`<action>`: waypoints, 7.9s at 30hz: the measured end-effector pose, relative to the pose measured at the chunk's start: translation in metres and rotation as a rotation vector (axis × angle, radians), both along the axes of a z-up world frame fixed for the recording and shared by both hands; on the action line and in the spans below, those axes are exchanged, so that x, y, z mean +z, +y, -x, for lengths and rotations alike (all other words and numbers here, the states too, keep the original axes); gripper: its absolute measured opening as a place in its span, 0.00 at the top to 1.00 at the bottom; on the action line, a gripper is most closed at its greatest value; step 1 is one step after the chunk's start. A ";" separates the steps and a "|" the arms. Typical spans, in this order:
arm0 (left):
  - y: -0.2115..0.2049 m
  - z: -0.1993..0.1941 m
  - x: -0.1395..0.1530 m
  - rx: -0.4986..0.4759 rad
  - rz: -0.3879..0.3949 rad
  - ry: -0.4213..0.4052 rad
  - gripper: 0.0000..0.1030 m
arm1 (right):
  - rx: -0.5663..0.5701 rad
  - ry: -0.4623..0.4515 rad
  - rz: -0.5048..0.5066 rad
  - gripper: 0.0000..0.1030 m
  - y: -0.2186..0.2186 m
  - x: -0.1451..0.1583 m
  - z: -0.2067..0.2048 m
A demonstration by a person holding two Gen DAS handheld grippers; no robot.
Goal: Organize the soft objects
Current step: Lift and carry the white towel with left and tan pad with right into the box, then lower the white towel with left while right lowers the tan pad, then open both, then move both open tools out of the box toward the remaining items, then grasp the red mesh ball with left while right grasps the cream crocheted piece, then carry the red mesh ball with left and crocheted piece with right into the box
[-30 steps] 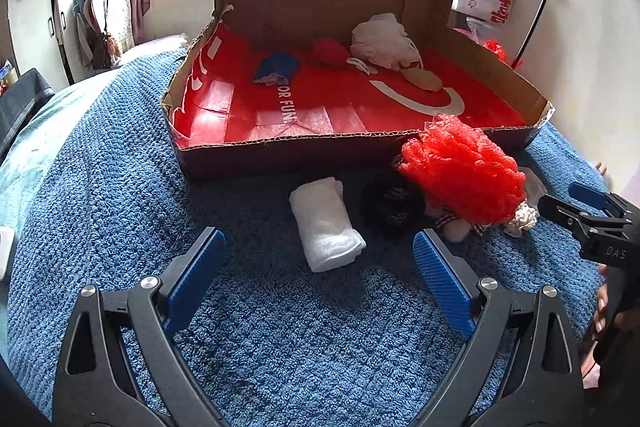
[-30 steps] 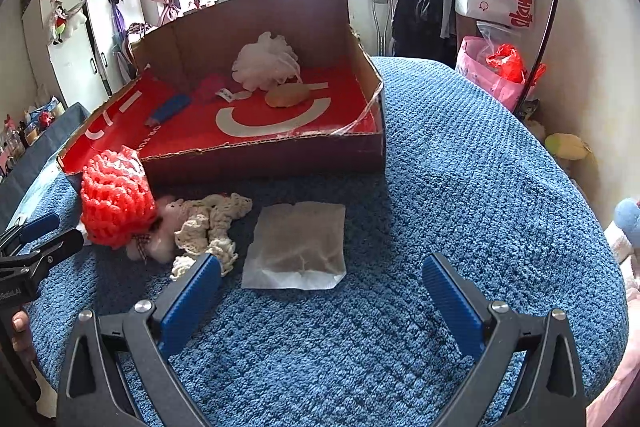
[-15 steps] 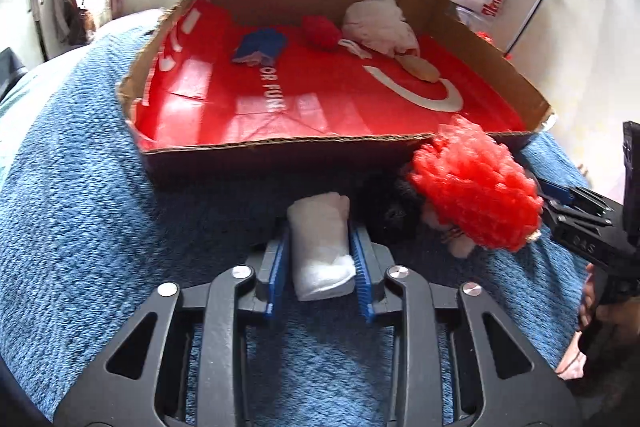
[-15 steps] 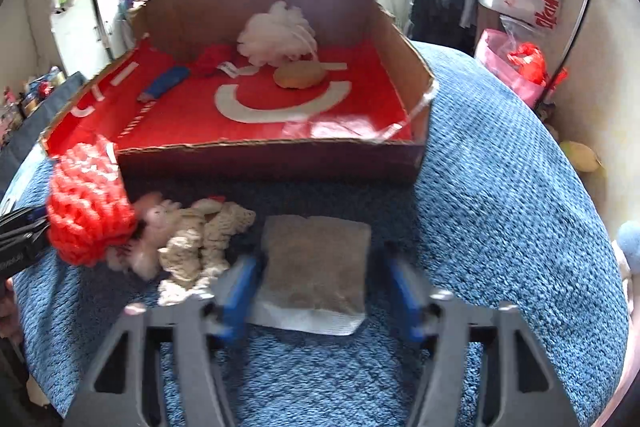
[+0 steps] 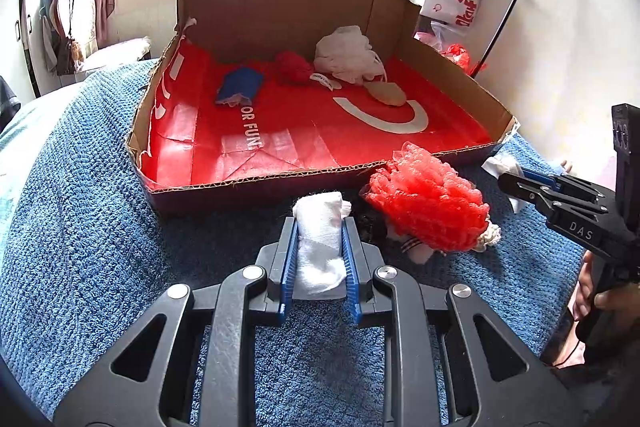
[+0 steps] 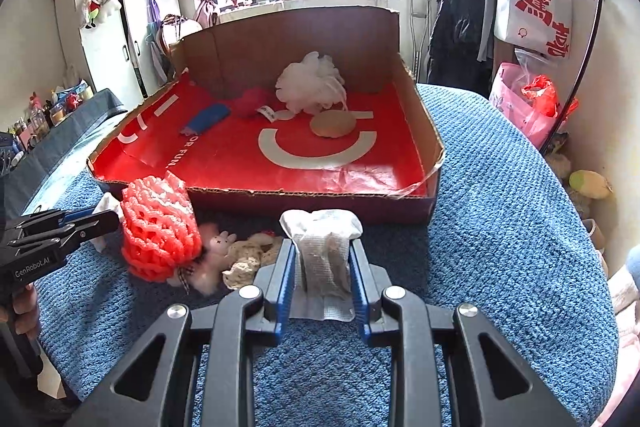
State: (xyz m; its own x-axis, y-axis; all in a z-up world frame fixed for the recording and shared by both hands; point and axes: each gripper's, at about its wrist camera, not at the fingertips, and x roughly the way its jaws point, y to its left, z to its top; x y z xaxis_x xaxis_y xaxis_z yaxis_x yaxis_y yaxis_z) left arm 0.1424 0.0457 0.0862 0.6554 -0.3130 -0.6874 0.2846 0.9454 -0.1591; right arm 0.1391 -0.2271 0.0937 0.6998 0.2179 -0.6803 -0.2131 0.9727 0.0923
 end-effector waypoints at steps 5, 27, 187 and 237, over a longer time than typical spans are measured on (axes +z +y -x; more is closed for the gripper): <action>0.000 -0.001 0.011 -0.018 0.015 -0.020 0.81 | 0.030 -0.032 -0.021 0.73 0.005 0.013 0.002; -0.042 -0.184 0.020 -0.197 -0.128 0.179 0.81 | 0.350 0.176 0.072 0.72 0.088 0.022 -0.185; -0.016 0.058 -0.002 0.048 0.020 -0.176 0.07 | 0.031 -0.049 -0.091 0.00 0.013 -0.022 0.044; -0.010 0.003 0.048 -0.165 0.120 -0.130 0.64 | 0.218 -0.021 -0.249 0.74 -0.003 0.026 0.005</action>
